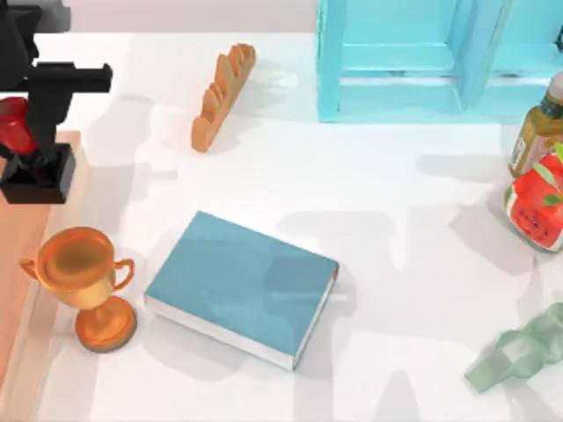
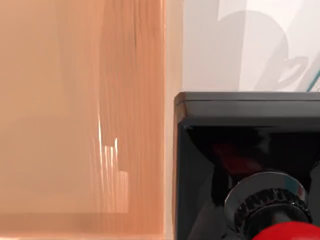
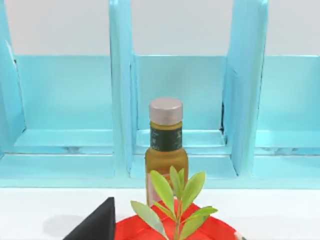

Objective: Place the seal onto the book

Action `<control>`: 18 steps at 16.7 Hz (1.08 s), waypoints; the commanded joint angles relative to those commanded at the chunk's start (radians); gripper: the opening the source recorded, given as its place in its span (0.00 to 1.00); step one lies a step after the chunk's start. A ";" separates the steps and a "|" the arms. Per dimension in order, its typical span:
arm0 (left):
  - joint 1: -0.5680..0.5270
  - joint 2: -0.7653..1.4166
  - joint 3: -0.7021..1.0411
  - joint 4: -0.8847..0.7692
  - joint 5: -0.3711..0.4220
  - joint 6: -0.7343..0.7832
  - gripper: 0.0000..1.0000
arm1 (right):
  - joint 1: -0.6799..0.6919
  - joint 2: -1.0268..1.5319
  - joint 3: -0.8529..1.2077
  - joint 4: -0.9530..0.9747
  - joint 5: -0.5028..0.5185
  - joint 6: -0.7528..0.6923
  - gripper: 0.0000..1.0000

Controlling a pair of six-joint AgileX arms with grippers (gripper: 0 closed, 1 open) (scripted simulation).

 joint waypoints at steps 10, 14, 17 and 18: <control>-0.256 0.117 -0.013 0.186 -0.032 -0.273 0.00 | 0.000 0.000 0.000 0.000 0.000 0.000 1.00; -0.409 0.154 -0.131 0.267 0.012 -0.417 0.00 | 0.000 0.000 0.000 0.000 0.000 0.000 1.00; -0.478 0.142 -0.162 0.304 0.006 -0.477 0.00 | 0.000 0.000 0.000 0.000 0.000 0.000 1.00; -0.483 0.141 -0.163 0.309 0.004 -0.482 0.00 | 0.000 0.000 0.000 0.000 0.000 0.000 1.00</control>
